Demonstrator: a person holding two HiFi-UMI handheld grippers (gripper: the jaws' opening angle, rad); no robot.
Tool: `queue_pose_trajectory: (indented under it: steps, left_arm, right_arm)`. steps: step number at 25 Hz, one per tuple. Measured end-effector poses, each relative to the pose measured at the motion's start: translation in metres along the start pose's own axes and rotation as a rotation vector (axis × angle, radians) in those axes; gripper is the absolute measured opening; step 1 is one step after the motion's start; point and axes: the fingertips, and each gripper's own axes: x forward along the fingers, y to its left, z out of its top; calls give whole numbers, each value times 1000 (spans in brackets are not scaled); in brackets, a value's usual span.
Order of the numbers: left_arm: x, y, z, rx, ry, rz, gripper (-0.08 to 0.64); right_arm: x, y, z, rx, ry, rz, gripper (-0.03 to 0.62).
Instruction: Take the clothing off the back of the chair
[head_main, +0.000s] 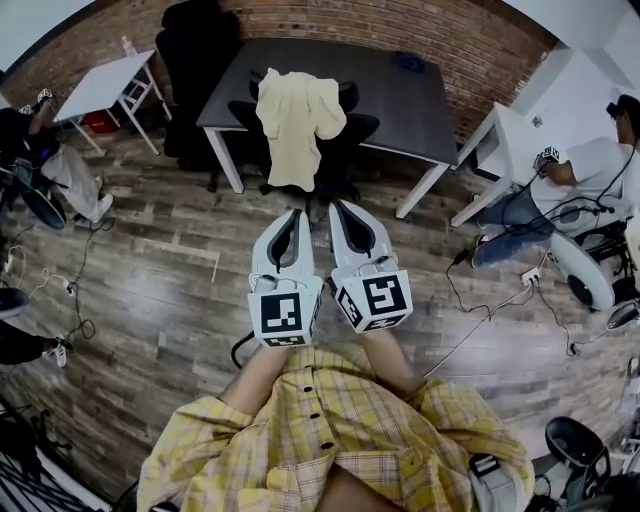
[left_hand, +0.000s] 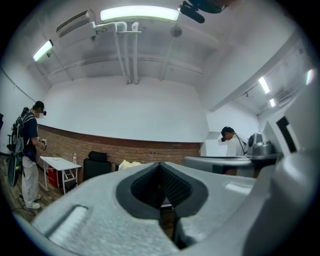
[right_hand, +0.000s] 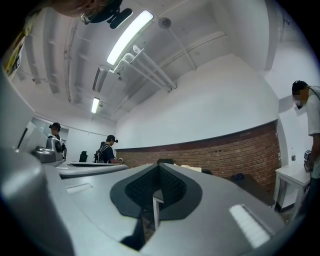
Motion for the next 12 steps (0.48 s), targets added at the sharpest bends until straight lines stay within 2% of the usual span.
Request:
queue_pose_trajectory:
  steps: [9,12]
  left_arm:
    - [26,43,1,-12,10,-63,0]
    - [32,51,-6,-17,36,-78,0]
  right_arm:
    - [46,6,3,-1,4,-72,0]
    - [58,5,3,10,3,-85,0]
